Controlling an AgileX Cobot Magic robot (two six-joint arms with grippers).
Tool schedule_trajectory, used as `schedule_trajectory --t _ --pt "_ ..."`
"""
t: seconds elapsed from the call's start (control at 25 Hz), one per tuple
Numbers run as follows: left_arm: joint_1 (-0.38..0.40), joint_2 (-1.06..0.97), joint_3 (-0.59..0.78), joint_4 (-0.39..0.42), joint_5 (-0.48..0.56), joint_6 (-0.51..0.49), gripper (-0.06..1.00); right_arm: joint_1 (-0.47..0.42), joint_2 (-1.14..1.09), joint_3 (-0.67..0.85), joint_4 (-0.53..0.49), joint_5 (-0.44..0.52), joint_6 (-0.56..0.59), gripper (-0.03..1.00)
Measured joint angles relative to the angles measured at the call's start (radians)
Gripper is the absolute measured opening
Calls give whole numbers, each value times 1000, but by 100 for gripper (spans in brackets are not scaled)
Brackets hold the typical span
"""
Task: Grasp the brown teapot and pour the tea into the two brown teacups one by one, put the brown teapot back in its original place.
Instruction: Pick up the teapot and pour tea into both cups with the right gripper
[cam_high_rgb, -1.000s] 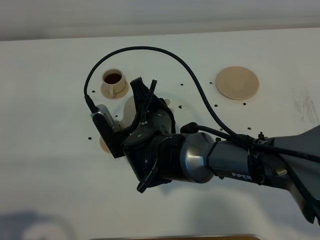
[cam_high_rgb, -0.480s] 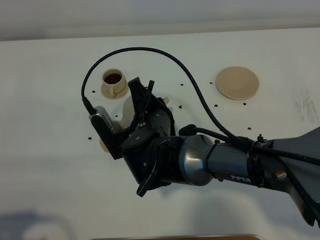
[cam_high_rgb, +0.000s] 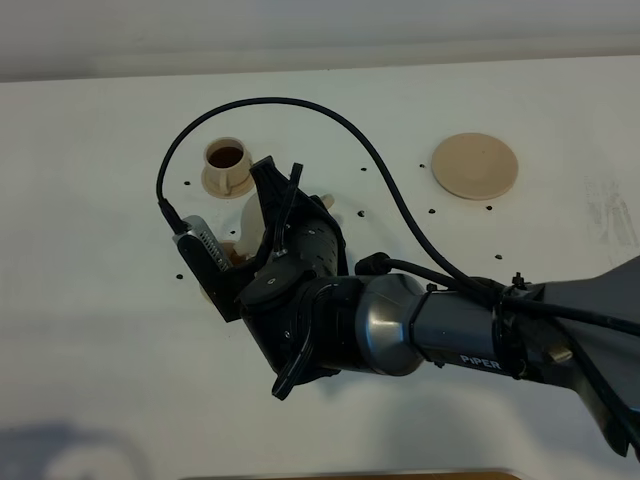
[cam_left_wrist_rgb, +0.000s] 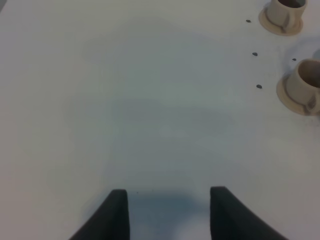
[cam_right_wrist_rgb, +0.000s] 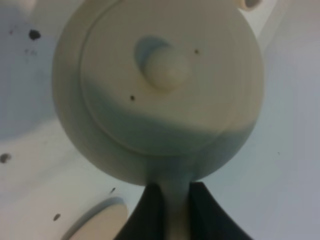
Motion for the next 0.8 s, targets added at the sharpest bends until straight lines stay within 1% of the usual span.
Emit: schedule_trajectory --t 0.8 --pt "0 0 0 0 0 0 44 11 0 0 -31 15 0 9"
